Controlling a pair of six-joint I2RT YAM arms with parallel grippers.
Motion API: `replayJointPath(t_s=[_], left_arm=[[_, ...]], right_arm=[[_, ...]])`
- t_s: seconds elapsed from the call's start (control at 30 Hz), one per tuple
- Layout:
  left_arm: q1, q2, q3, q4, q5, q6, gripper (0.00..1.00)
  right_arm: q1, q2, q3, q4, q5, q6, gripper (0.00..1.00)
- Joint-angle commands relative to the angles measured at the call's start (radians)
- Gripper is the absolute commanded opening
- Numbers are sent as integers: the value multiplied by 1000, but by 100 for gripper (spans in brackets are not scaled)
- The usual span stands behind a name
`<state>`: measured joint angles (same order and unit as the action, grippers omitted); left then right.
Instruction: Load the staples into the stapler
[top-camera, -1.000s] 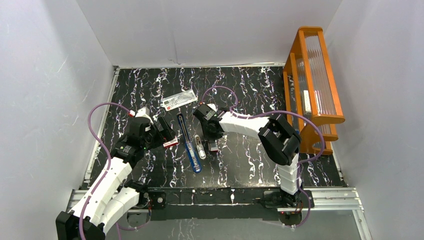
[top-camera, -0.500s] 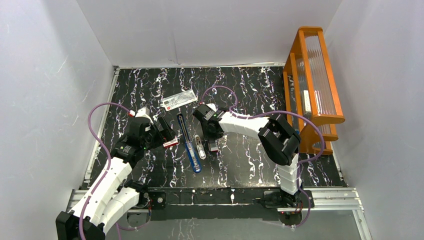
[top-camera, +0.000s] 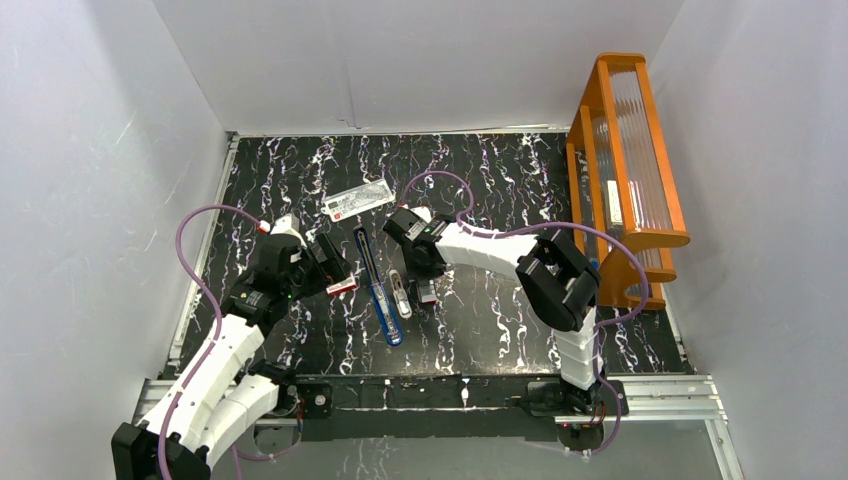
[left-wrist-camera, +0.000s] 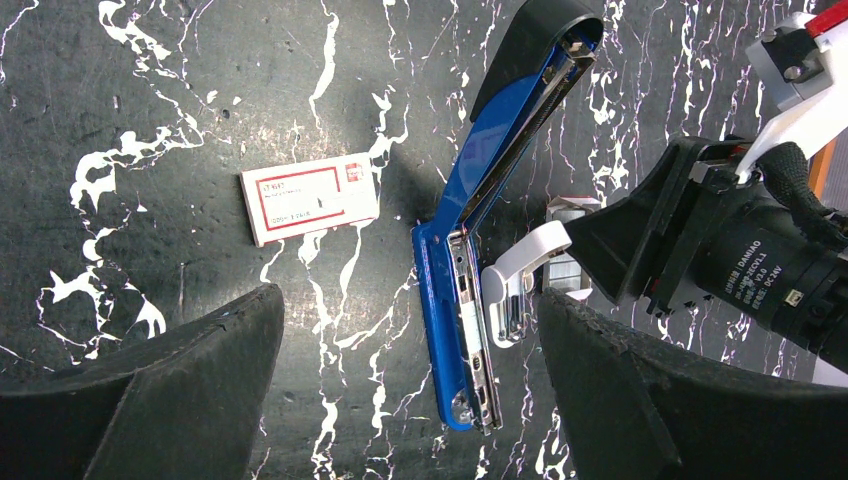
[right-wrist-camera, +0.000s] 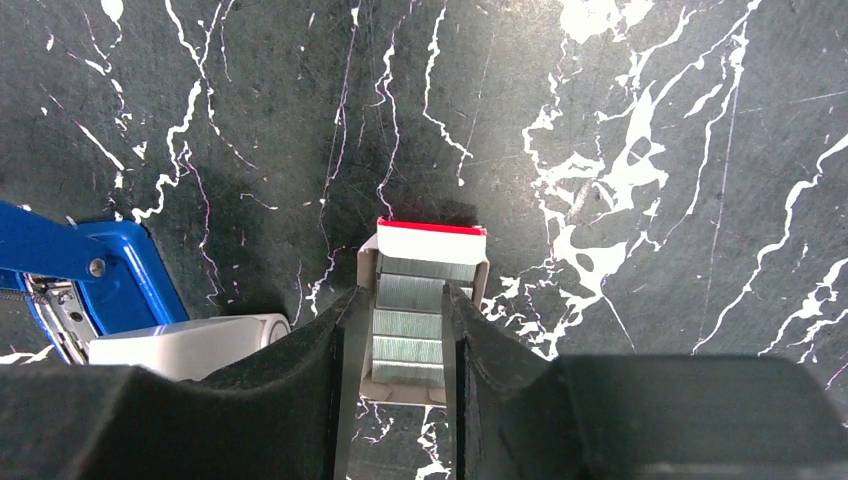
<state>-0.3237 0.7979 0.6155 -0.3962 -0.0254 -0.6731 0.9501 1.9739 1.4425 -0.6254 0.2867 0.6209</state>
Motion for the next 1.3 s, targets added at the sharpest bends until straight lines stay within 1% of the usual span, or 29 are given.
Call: replayJointPath(t_s=[0.0, 0.2, 0.3, 0.43, 0.63, 0.83, 1.03, 1.27], left_arm=[[-2, -3, -3, 7, -11, 6, 94], [-2, -3, -3, 7, -11, 5, 94], [-2, -2, -3, 7, -11, 6, 94], [-2, -3, -2, 6, -11, 6, 94], [-2, -3, -3, 6, -10, 6, 94], [-2, -5, -5, 7, -10, 7, 94], [-2, -4, -4, 7, -9, 6, 94], [-2, -3, -4, 6, -8, 5, 94]], right_arm=[[10, 17, 46, -26, 25, 13, 42], [11, 20, 40, -28, 29, 20, 45], [11, 25, 43, -37, 36, 29, 45], [11, 20, 35, -37, 44, 41, 41], [10, 22, 29, -34, 42, 45, 40], [11, 26, 35, -43, 59, 57, 35], [10, -32, 42, -30, 71, 43, 34], [12, -130, -13, 8, 48, 52, 35]])
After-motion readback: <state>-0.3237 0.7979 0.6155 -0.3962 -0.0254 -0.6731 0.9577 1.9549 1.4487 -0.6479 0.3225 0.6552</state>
